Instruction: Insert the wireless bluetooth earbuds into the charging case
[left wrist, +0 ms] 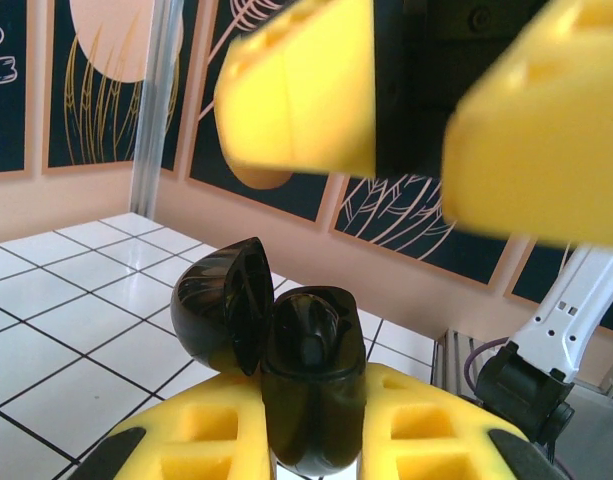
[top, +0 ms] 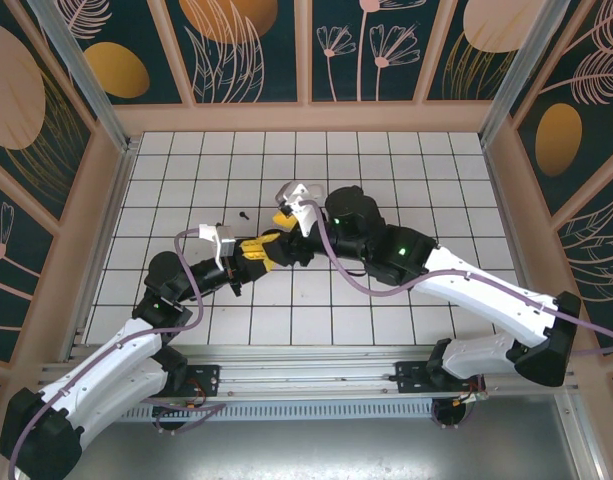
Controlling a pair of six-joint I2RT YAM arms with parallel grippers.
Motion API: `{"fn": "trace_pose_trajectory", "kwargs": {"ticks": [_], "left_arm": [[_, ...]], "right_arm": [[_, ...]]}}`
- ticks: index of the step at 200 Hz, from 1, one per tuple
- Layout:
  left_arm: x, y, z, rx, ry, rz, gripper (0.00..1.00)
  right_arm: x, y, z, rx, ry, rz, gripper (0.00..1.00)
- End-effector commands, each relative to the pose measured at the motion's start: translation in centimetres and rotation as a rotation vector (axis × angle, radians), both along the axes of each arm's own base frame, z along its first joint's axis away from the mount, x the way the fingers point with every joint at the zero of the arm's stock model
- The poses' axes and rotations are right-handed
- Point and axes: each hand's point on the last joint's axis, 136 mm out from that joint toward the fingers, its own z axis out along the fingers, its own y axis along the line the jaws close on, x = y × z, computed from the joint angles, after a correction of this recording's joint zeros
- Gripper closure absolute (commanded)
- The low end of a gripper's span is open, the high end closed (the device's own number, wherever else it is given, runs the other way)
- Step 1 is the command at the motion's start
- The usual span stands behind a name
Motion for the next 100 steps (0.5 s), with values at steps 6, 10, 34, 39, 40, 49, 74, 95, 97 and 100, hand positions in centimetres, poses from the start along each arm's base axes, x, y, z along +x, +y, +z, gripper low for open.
{"fn": "trace_pose_trajectory", "kwargs": {"ticks": [6,10,34,39,40,49,74,95,97,100], "left_arm": [[-0.3,0.1,1.7,-0.020,-0.065,-0.001,1.00],[-0.3,0.1,1.8,-0.021,-0.066,-0.003,1.00],[-0.2,0.1,1.7,-0.017,-0.066,0.003,1.00],[-0.2,0.1,1.6,-0.015,-0.064,0.006,1.00],[-0.2,0.1,1.6,-0.014,-0.063,0.006,1.00],[-0.1,0.2,1.5,-0.009,-0.060,0.011,1.00],[0.3,0.7,1.1,0.014,-0.055,0.066,1.00],[0.8,1.7,0.5,0.048,-0.054,0.142,1.00],[0.8,1.8,0.4,0.052,-0.054,0.149,1.00],[0.9,1.9,0.3,0.059,-0.055,0.159,1.00]], "right_arm": [[0.8,-1.2,3.9,0.098,-0.010,-0.071,0.43],[0.9,-1.2,3.9,0.098,-0.007,-0.074,0.43],[1.4,-1.5,4.0,0.107,0.008,-0.102,0.42],[1.7,-1.7,4.0,0.111,0.013,-0.115,0.43],[1.7,-1.7,4.0,0.111,0.015,-0.118,0.43],[2.4,-2.1,4.1,0.120,0.027,-0.148,0.43],[5.3,-4.0,3.5,0.142,0.100,-0.263,0.44],[8.3,-5.8,1.4,0.150,0.207,-0.361,0.45],[8.6,-6.0,1.2,0.151,0.217,-0.370,0.46],[9.0,-6.2,0.8,0.151,0.232,-0.382,0.46]]}}
